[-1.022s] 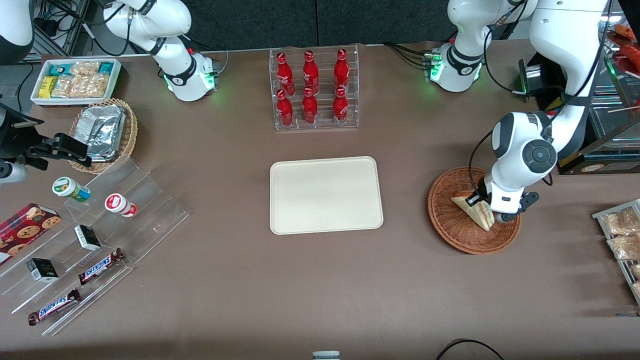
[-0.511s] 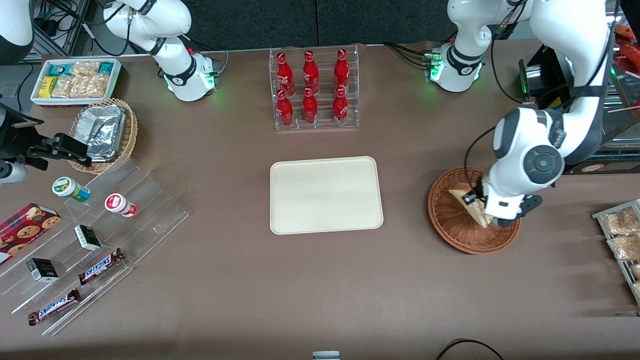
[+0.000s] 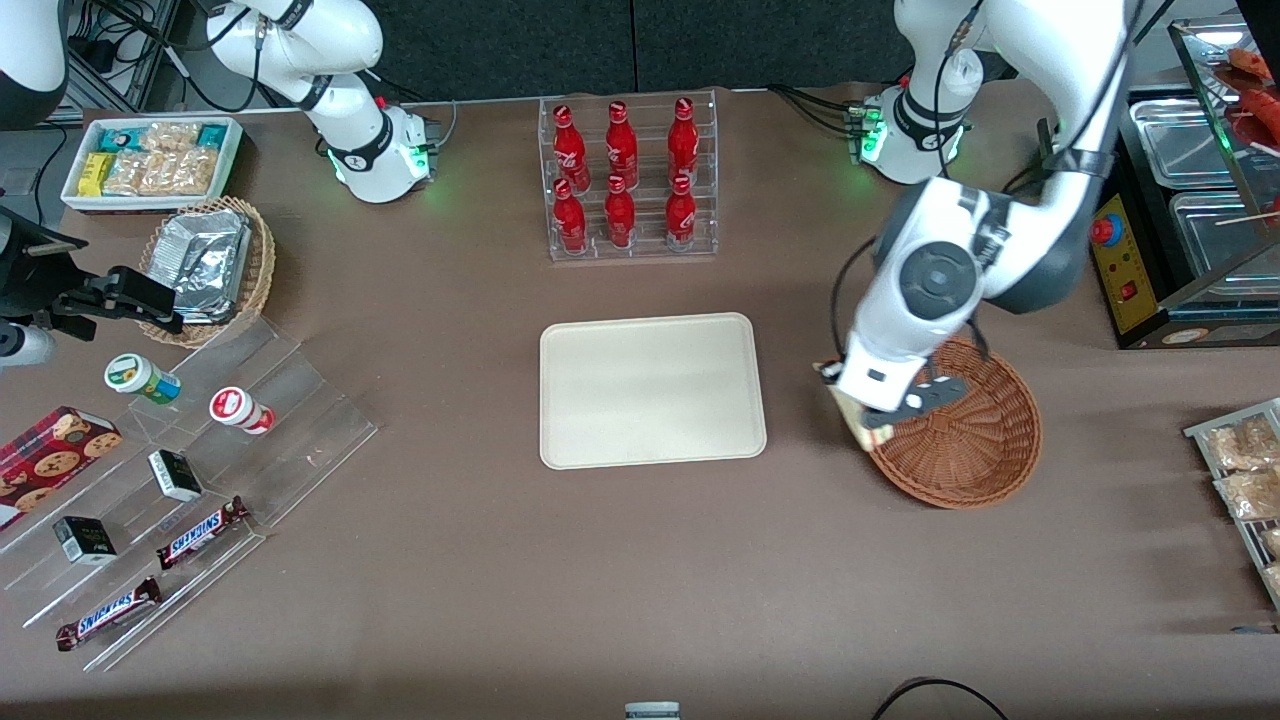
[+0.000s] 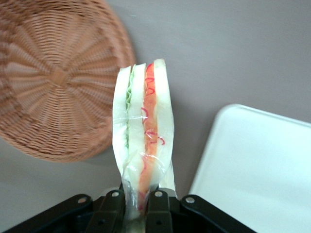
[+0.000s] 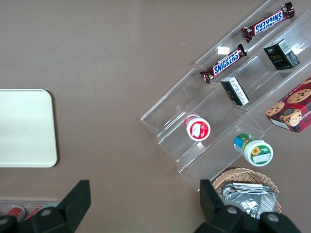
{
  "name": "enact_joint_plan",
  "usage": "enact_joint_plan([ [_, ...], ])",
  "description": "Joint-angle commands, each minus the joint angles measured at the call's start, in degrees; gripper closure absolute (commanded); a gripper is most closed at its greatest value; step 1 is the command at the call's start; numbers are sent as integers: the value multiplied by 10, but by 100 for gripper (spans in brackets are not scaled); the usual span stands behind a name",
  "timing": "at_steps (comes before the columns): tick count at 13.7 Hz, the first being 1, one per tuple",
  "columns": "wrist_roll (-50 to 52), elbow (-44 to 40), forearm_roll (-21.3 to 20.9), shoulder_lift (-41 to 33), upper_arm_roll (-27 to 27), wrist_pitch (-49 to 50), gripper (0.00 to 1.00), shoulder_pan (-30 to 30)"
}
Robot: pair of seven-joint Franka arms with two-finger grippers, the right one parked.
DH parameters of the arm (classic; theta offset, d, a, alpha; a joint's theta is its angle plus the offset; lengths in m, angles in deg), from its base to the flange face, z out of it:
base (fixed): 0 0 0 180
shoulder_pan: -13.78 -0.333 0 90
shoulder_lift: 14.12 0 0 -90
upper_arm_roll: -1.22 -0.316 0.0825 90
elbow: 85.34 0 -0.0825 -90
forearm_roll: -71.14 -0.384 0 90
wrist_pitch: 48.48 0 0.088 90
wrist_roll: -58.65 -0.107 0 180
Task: Place sandwich from basket to tray
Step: 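Lift the sandwich and carry it toward the white tray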
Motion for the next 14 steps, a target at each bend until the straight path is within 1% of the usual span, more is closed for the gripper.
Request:
enact_joint_plan([
  [1,7,-59,5,44,-6,12,100,60],
  [3,11,-107,12,85,-6,12,100,105],
  [5,23,-149,11,124,-6,16,100,134],
  [7,14,-163,11,141,-6,13,100,151],
  [11,6,-241,12,214,-6,22,100,193],
  [14,7,-252,9,248,0,20,100,220],
])
